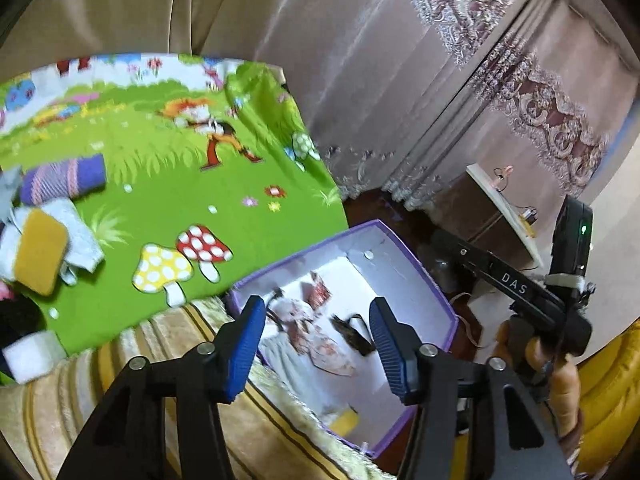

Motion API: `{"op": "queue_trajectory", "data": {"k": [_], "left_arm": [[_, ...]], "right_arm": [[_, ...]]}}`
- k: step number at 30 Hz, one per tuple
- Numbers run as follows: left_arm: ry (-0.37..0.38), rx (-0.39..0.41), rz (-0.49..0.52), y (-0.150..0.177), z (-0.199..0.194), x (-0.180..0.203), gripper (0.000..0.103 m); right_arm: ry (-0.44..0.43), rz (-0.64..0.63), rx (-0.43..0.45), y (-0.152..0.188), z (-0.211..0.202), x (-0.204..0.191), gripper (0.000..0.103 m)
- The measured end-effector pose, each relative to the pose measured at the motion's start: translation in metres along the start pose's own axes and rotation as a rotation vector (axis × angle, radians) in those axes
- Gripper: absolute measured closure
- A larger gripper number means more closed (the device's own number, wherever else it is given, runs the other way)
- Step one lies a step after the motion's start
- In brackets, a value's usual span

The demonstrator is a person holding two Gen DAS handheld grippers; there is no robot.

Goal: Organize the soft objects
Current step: 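Move both open tools back over the pile on the blanket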

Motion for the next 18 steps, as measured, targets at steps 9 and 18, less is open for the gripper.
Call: {"op": "queue_trajectory", "data": {"k": [9, 18], "left_arm": [[-0.033, 0.007, 0.062, 0.003, -0.015, -0.009, 0.046], [-0.082, 0.048, 0.009, 0.004, -0.044, -0.047, 0.046]], "right_arm": [[-0.026, -0.062, -0.007, -0.002, 0.002, -0.025, 0.038], [-0.125, -0.117, -0.007, -0.006, 0.002, -0.066, 0.038]]}}
Point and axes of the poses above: each gripper's, at about its wrist camera, not at the fingertips, and z roughly the way its jaws point, x to its right, y to its underside, the point moved 4 cm from there along z, roughly the way its jaws point, and after that the axes turned 13 degrees about -z, right-handed, at the moved point
